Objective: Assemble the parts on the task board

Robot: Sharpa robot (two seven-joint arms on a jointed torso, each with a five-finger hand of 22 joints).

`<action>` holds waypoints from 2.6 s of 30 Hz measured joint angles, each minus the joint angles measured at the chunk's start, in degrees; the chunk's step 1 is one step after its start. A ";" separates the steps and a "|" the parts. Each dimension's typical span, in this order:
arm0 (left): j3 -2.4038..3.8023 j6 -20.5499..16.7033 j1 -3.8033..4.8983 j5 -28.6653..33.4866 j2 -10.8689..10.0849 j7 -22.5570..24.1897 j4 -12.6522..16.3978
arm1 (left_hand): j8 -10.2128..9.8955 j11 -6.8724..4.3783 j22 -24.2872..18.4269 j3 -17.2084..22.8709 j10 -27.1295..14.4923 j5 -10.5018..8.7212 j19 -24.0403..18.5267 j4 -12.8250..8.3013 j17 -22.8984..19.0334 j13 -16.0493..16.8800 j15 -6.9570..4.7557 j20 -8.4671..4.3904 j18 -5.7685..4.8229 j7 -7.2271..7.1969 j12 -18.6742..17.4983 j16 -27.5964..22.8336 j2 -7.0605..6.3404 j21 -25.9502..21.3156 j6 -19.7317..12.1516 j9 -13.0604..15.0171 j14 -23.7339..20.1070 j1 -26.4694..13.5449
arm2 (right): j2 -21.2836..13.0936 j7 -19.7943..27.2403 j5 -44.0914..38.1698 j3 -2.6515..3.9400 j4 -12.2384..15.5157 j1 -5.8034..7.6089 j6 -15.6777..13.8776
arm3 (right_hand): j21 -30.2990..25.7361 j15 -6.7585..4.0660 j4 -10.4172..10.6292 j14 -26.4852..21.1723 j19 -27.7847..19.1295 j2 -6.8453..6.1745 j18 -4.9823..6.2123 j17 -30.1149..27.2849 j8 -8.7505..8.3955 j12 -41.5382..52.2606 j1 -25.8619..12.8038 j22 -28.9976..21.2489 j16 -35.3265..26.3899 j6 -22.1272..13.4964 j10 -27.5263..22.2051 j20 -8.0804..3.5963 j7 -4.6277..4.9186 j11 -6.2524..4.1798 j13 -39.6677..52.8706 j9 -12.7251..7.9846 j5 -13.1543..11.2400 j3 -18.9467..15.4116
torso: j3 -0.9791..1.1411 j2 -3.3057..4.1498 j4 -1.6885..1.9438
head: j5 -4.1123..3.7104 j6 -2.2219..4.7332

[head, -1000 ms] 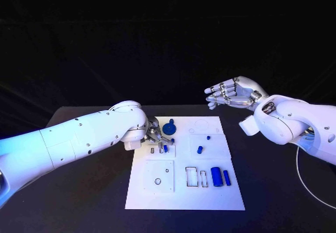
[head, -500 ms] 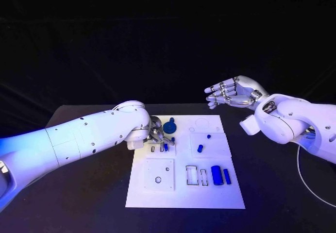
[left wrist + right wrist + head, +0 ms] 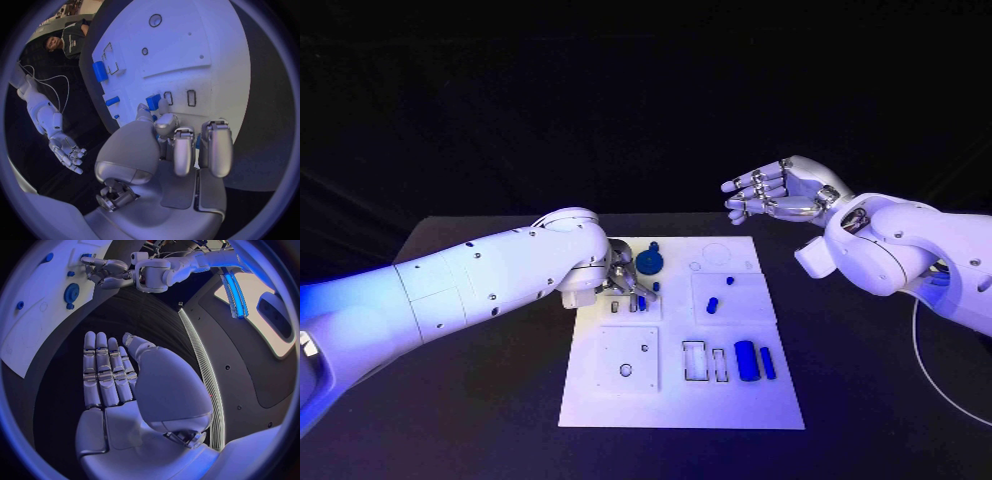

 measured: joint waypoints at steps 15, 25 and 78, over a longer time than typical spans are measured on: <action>0.20 -0.43 0.19 -0.17 0.02 0.17 0.26 | -1.31 -0.31 0.00 9.88 -1.15 2.89 0.11 -3.44 0.00 -1.55 -0.63 -0.52 0.01 -0.07 -2.57 0.00 0.56 0.00 -3.58 0.95 0.02 14.21 | 0.41 -0.08 -0.05 -0.12 -0.37 -0.02 0.36 | 0.00 0.00 -0.15 0.00 -0.22 0.23 0.00 -0.07 0.00 0.00 -0.23 -0.08 0.00 -0.19 0.00 0.22 0.19 0.00 0.00 0.00 0.21 0.16 | 0.03 0.04 -0.02 | -0.02 -0.23; 0.15 -1.25 -0.05 0.58 -1.44 0.20 1.58 | -1.78 0.02 -0.01 30.42 -0.83 2.98 0.11 1.24 0.04 -2.10 -0.59 -0.52 0.01 0.47 -3.34 0.00 -10.08 0.00 -3.23 3.22 0.06 8.20 | 0.68 -0.12 -0.07 -0.19 -0.58 -0.07 0.63 | -0.22 0.00 -0.15 0.01 -0.22 -0.01 0.00 -0.15 0.00 -0.21 -0.46 -0.15 0.00 -0.19 0.00 0.22 0.19 0.00 0.01 0.01 0.21 0.15 | 0.07 0.05 -0.01 | -0.09 -0.39; 0.27 -30.55 -8.52 -12.04 -10.29 6.04 13.93 | -0.45 -0.30 0.02 45.77 1.75 2.23 0.10 -2.12 0.01 0.37 -0.52 -0.51 -0.89 0.35 -1.55 0.00 -17.15 1.18 -2.08 5.96 0.13 1.07 | 0.28 0.19 0.26 -0.46 -0.97 -0.39 1.53 | -1.26 0.00 -0.14 0.01 -0.02 0.54 -0.01 -0.70 0.00 -0.21 -2.51 -0.84 0.00 -0.59 -0.41 0.42 0.18 0.41 0.01 0.01 0.43 0.15 | 0.19 -0.04 0.64 | 0.32 -1.33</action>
